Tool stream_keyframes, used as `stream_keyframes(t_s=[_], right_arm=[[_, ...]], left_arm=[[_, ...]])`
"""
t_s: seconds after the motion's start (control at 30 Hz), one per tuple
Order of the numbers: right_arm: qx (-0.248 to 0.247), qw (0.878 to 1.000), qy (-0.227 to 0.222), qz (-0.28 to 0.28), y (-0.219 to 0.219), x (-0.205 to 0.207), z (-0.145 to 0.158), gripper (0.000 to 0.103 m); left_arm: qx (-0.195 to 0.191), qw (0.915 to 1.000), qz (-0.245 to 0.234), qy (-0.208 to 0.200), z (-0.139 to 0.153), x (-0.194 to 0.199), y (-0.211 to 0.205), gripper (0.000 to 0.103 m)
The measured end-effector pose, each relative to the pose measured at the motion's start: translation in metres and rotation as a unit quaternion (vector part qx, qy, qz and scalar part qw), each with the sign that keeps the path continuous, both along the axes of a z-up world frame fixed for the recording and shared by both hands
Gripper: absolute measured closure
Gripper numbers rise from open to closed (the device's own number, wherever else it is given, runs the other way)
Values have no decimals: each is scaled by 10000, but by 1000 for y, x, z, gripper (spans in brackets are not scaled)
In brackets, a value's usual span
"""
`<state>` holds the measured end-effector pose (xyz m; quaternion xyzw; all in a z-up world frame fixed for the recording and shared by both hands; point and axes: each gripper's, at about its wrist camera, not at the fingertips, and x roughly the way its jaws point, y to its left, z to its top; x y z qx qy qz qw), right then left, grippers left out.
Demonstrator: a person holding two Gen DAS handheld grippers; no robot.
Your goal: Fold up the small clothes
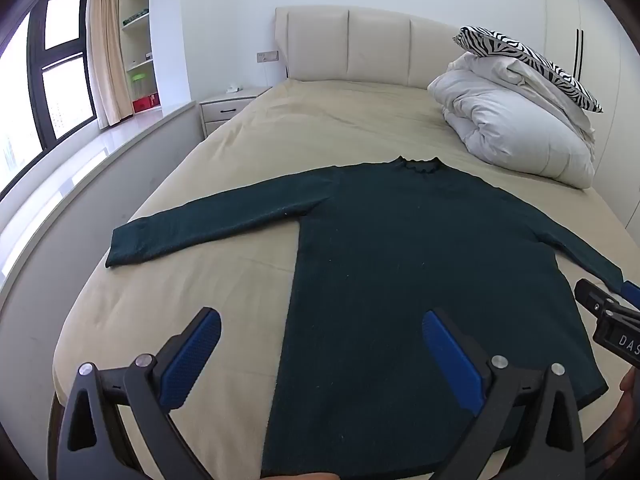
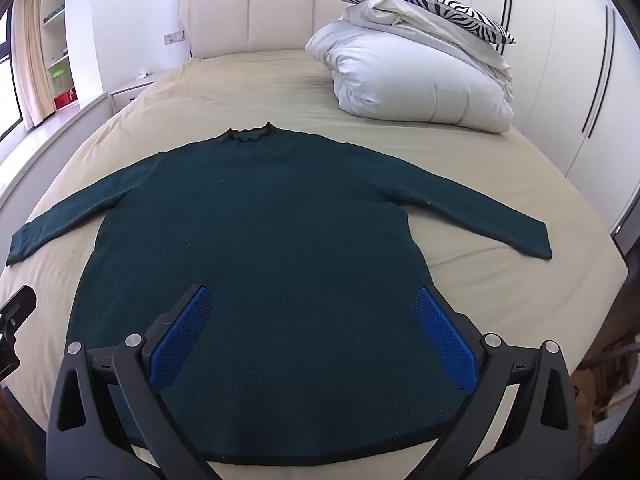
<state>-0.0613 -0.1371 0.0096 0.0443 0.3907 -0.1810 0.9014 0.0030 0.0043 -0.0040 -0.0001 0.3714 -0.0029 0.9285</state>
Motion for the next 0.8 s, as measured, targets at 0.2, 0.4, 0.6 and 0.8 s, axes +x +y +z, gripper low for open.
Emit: stream_keyframes(t_s=[0.2,0.4,0.6,0.8], right_arm=[[-16,10000,18,4,2,2,-1,0],[0,10000,34,11,2,4,-3,0],[8,10000,48,29,2,6,-5,0],[6,10000,51,27,3,6,-6,0]], left_arm=[[-14,10000,-1,12,0,0,0,0],[-20,10000,5,14,0,0,0,0],[-19,10000,8,14,-2,-1,0,0],[-28,10000,7,20,-2,-1,1,0]])
